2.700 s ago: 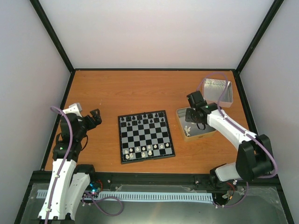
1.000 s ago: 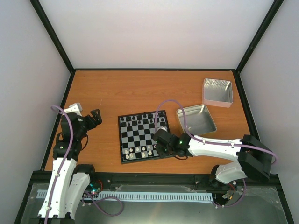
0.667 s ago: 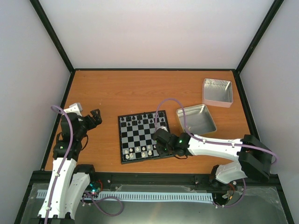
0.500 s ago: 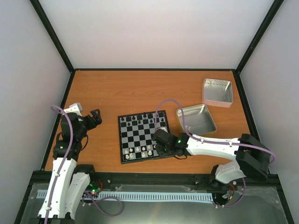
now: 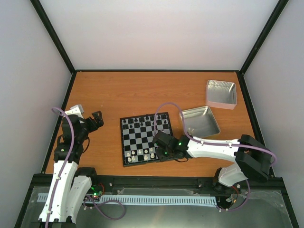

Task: Set up the chess pieces on the board
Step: Place the chess piece on the chessboard, then pick up the chess piece from the storage box.

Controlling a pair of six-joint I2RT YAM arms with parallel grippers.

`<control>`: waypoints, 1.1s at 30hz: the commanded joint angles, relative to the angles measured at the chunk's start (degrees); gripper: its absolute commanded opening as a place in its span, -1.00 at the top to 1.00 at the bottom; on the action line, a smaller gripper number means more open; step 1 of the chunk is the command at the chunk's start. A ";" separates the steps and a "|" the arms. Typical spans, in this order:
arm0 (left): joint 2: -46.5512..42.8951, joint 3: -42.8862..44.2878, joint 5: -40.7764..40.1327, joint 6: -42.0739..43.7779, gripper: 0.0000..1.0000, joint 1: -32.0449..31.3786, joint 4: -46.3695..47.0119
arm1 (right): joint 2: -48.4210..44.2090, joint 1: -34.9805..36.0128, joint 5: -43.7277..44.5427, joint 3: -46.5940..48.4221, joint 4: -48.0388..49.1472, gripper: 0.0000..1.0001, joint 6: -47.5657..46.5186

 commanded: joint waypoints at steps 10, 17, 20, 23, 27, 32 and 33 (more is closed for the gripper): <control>-0.16 2.03 0.15 0.67 -0.99 -0.23 0.71 | 1.64 0.90 -1.46 1.64 1.97 0.54 -0.93; -0.16 2.04 0.16 0.64 -0.99 -0.23 0.75 | -4.50 0.88 2.75 3.37 -0.02 0.40 -0.24; -0.23 2.03 0.10 0.65 -0.99 -0.20 0.73 | -9.13 0.39 7.20 3.59 -0.65 0.37 0.60; -0.29 2.03 0.12 0.65 -1.00 -0.21 0.74 | -12.48 -2.55 13.45 3.58 -3.65 0.29 2.76; -0.25 2.04 0.15 0.66 -0.99 -0.20 0.70 | -15.05 -12.49 18.64 3.21 -9.53 0.25 5.06; -0.16 2.04 0.20 0.66 -1.00 -0.20 0.74 | -15.57 -26.74 16.81 2.67 -11.88 0.24 3.06; -0.16 2.04 0.17 0.70 -0.99 -0.18 0.72 | -14.91 -28.61 15.89 2.71 -12.08 0.24 2.45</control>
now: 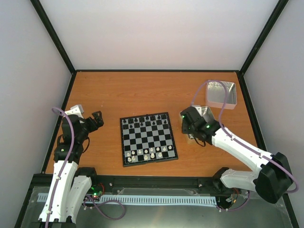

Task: Set up the chess pieces on the board
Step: Pick up the chess piece from the storage box.

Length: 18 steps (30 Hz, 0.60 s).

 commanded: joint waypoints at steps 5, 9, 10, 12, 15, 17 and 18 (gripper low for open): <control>-0.24 2.03 0.12 0.59 -0.99 -0.23 0.74 | 5.33 -12.51 -5.66 -0.81 -2.04 0.39 -4.25; -0.16 2.03 0.16 0.65 -0.99 -0.20 0.68 | 8.45 -13.74 -10.75 -0.06 0.45 0.56 -7.97; -0.08 2.04 0.26 0.73 -0.99 -0.20 0.66 | 9.02 -13.71 -10.85 0.34 0.84 0.56 -8.39; 0.01 2.04 0.30 0.70 -0.99 -0.18 0.72 | 10.24 -13.85 -10.83 1.11 1.43 0.56 -9.21; -0.06 2.04 0.19 0.73 -0.99 -0.23 0.68 | 12.65 -14.23 -10.42 2.30 1.50 0.56 -9.36; -0.14 1.99 0.14 0.74 -0.99 -0.23 0.58 | 14.29 -14.52 -10.80 2.58 1.56 0.56 -9.13; -0.16 1.99 0.08 0.74 -0.99 -0.20 0.65 | 15.08 -14.69 -11.01 2.71 1.55 0.56 -8.90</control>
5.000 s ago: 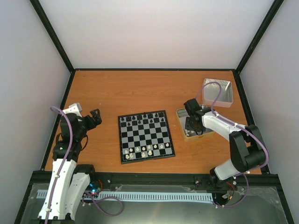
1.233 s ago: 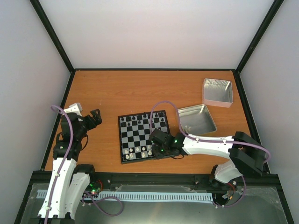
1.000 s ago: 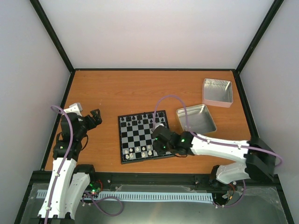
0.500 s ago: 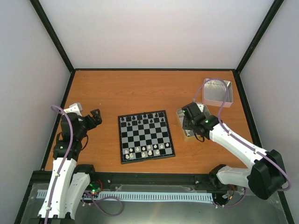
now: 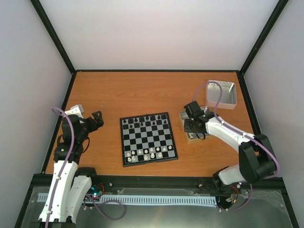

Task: Set up the chess pieces on the board
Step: Pick up the chess piece from the storage box, then place the chess piece on the chessboard.

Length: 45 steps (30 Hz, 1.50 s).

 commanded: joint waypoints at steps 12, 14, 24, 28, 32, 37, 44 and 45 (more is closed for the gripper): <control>0.02 2.00 -0.05 0.65 -1.00 -0.21 0.63 | 7.88 -1.78 -4.62 2.99 3.71 0.50 -2.38; -0.07 2.04 -0.05 0.65 -0.99 -0.19 0.65 | 8.47 -1.78 -4.12 2.95 3.58 0.50 -2.20; 0.02 2.03 -0.12 0.65 -0.99 -0.22 0.61 | 9.81 -1.78 -0.99 2.86 3.16 0.59 -2.20; -0.15 2.12 -0.17 0.65 -0.99 -0.20 0.50 | 9.91 -1.78 -1.15 3.19 3.50 0.73 -2.52; -0.12 2.03 -0.07 0.65 -0.99 -0.18 0.63 | 8.09 -1.78 -1.46 3.08 4.26 0.84 -2.80; 0.07 2.04 0.14 0.65 -0.99 -0.23 0.74 | 3.32 -1.74 -0.76 4.46 2.54 0.84 -2.71; 0.19 1.98 0.48 0.65 -1.00 -0.18 0.89 | -2.35 2.47 -3.31 6.70 -3.72 0.83 -1.28; 0.19 2.00 0.51 0.63 -0.99 -0.18 0.92 | -2.78 4.13 -3.62 6.56 -4.48 0.83 -0.64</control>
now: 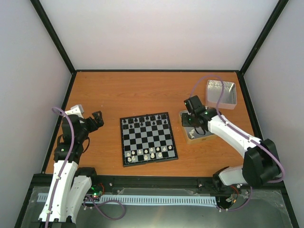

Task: Set up the chess pieces on the board
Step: Place the chess piece on the chessboard.

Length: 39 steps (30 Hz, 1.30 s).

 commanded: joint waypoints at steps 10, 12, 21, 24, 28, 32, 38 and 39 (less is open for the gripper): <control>0.03 1.95 0.40 0.73 -0.99 -0.20 0.84 | -5.63 17.05 -0.41 -4.16 -9.91 0.84 9.45; 0.04 1.95 0.46 0.74 -0.99 -0.19 0.87 | -5.93 18.65 -0.32 -5.47 -9.82 0.83 10.32; -0.20 1.95 0.31 0.70 -0.99 -0.18 0.87 | -3.08 26.02 -0.32 -7.50 -5.73 0.83 10.00; -0.16 1.99 0.29 0.74 -1.00 -0.21 0.80 | -1.32 27.82 -0.39 -7.54 -4.59 0.83 10.09; -0.14 2.04 0.21 0.74 -1.00 -0.17 0.80 | 0.43 28.91 -0.77 -7.96 -3.32 0.82 10.13; -0.14 1.99 0.17 0.69 -0.99 -0.22 0.82 | 1.10 29.07 -1.10 -8.24 -2.61 0.80 9.97; -0.01 1.99 0.37 0.73 -0.99 -0.23 0.86 | 1.72 29.33 -2.25 -9.42 -2.05 0.76 10.09; 0.03 1.99 0.39 0.74 -0.99 -0.23 0.86 | 1.70 29.41 -2.46 -9.47 -2.19 0.76 10.16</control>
